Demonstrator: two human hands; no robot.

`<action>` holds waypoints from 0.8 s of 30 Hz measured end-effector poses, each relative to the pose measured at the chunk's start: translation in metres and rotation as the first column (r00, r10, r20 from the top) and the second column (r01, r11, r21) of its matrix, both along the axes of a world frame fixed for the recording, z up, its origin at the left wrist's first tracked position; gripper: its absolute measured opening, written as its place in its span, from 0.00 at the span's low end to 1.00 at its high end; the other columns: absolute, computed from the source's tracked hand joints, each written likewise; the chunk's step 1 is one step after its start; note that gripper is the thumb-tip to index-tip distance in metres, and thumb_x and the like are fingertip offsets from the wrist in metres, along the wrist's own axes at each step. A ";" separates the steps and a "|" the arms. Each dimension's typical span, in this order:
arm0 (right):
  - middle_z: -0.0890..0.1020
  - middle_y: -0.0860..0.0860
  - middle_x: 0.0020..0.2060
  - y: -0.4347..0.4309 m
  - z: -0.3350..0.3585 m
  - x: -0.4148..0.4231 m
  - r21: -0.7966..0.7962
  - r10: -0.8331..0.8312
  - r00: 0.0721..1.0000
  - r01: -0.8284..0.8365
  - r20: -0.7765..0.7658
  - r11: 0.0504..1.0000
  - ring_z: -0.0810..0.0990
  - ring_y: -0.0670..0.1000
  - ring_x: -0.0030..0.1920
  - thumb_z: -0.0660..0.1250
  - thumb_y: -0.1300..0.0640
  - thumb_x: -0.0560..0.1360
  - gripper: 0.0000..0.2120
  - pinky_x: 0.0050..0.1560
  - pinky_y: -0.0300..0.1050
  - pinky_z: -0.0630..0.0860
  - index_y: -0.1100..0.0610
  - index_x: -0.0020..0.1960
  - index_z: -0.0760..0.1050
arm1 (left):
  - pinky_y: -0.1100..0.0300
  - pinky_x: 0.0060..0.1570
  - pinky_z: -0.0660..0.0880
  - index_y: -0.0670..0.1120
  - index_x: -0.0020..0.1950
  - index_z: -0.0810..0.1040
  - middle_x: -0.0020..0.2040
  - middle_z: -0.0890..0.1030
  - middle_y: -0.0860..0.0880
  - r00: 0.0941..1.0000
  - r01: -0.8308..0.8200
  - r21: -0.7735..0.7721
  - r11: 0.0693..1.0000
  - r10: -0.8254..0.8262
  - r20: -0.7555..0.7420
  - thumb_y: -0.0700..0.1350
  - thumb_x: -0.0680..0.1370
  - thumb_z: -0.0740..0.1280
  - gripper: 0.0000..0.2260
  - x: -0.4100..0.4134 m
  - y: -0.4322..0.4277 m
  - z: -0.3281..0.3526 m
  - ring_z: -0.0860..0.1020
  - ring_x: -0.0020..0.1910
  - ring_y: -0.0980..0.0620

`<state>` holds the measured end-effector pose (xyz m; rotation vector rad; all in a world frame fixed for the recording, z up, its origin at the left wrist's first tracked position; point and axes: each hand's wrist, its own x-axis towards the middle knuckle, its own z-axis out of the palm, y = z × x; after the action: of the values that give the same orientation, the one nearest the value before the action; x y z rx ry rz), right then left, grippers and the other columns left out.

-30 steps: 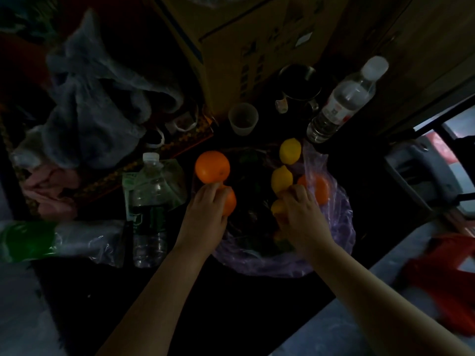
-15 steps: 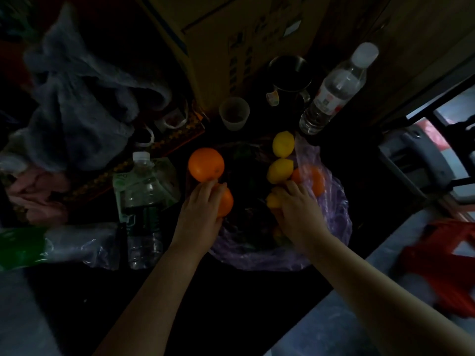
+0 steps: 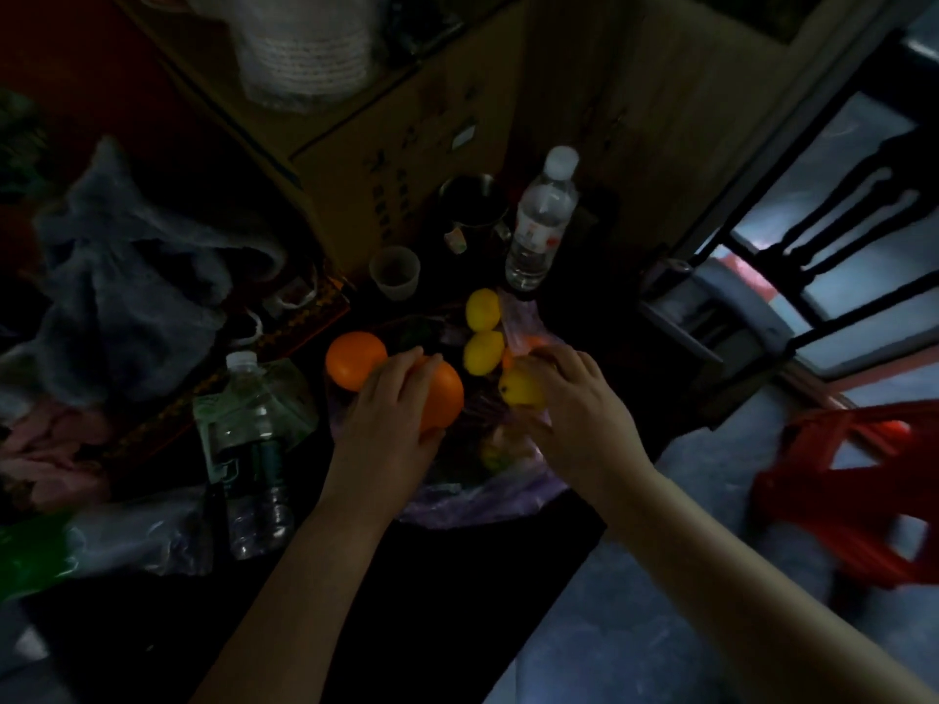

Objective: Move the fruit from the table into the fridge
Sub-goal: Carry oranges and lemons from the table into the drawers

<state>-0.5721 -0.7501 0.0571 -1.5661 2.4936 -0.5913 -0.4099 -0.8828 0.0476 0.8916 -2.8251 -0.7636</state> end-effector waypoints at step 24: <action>0.73 0.49 0.63 0.406 0.187 0.217 -0.345 -0.778 0.560 0.698 -0.283 0.628 0.70 0.50 0.62 0.72 0.51 0.71 0.25 0.53 0.42 0.70 0.50 0.66 0.71 | 0.56 0.65 0.65 0.46 0.68 0.70 0.68 0.69 0.46 0.560 0.563 -0.273 0.780 -0.603 -0.568 0.41 0.65 0.78 0.34 0.052 0.348 0.176 0.65 0.67 0.49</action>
<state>-0.3550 -0.3436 0.2440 -0.5851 3.5282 -0.6512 -0.3578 -0.5348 0.2239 -0.3555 -2.4373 -0.8171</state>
